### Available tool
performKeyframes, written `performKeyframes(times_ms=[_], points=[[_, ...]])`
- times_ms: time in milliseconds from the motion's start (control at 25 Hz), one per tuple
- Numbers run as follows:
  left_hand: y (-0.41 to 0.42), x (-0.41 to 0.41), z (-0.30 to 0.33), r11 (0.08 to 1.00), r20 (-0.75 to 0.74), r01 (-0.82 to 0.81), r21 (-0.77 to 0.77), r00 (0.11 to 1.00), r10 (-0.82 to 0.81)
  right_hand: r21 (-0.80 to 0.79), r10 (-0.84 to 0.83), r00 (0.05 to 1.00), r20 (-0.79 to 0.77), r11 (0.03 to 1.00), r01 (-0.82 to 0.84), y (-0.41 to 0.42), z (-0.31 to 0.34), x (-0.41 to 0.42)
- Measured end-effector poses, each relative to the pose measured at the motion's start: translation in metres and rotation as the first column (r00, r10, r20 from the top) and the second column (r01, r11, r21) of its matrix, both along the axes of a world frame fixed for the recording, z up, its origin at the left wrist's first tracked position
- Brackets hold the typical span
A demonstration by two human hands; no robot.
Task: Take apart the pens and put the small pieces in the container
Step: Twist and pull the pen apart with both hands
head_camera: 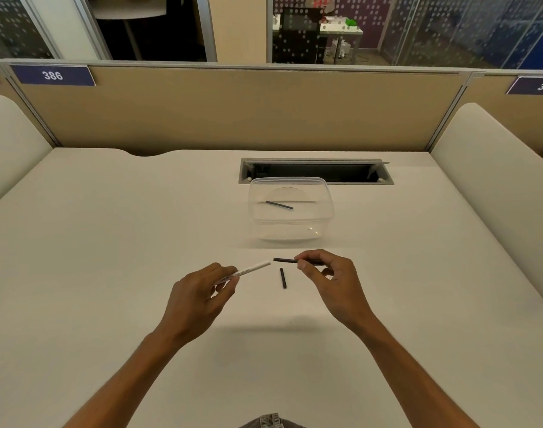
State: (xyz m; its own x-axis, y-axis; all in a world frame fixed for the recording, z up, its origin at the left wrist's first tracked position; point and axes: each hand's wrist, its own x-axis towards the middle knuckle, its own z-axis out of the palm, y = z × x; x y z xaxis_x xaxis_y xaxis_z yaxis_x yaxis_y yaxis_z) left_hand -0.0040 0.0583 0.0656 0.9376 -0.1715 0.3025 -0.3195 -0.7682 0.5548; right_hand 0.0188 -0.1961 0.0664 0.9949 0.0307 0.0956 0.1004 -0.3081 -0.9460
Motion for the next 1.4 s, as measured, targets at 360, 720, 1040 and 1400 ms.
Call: performKeyframes(times_ms=[360, 720, 1040, 1400], points=[[0.000, 0.000, 0.005, 1.000, 0.013, 0.019, 0.004, 1.000, -0.019, -0.011, 0.002, 1.000, 0.011, 1.000, -0.002, 0.004, 0.004, -0.001], [-0.001, 0.000, 0.007, 0.999, 0.016, 0.045, 0.022, 0.999, -0.046, -0.104, 0.064, 0.997, 0.045, 0.993, -0.059, 0.000, 0.007, 0.000], [-0.008, 0.000, 0.008, 0.993, -0.025, 0.118, 0.003, 0.993, -0.117, -0.051, 0.171, 0.985, 0.021, 0.984, -0.169, 0.007, 0.011, -0.003], [-0.008, 0.000, 0.004, 0.994, -0.027, 0.081, -0.080, 0.996, -0.083, 0.225, -0.054, 0.998, -0.023, 0.973, 0.058, 0.013, 0.001, -0.009]])
